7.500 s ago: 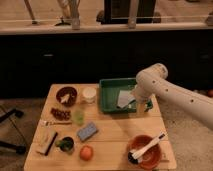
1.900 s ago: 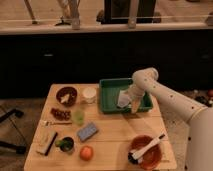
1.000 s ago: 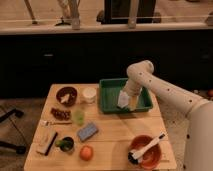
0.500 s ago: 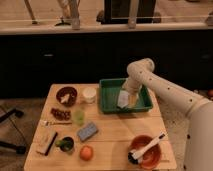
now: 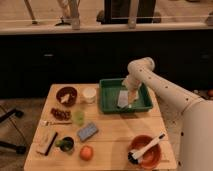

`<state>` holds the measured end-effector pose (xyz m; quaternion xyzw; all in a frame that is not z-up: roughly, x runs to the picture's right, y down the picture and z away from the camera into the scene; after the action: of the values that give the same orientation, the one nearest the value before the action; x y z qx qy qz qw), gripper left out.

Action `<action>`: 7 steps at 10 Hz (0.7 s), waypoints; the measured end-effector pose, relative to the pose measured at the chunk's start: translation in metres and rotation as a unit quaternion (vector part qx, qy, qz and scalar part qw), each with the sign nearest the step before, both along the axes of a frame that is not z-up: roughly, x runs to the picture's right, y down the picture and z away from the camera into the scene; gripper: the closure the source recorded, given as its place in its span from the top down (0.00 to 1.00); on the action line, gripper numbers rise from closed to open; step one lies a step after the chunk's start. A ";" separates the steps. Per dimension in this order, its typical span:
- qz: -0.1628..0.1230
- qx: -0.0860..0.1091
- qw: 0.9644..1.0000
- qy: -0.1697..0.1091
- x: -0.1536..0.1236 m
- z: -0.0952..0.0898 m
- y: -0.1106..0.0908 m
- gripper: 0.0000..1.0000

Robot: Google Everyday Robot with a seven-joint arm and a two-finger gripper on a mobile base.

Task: Place towel in table surface

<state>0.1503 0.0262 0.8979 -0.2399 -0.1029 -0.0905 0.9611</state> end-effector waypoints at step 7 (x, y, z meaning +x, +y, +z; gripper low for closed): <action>0.024 0.000 1.000 0.005 0.002 0.028 0.002 0.80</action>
<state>0.1526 0.0277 0.9259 -0.2375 -0.1044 -0.0659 0.9635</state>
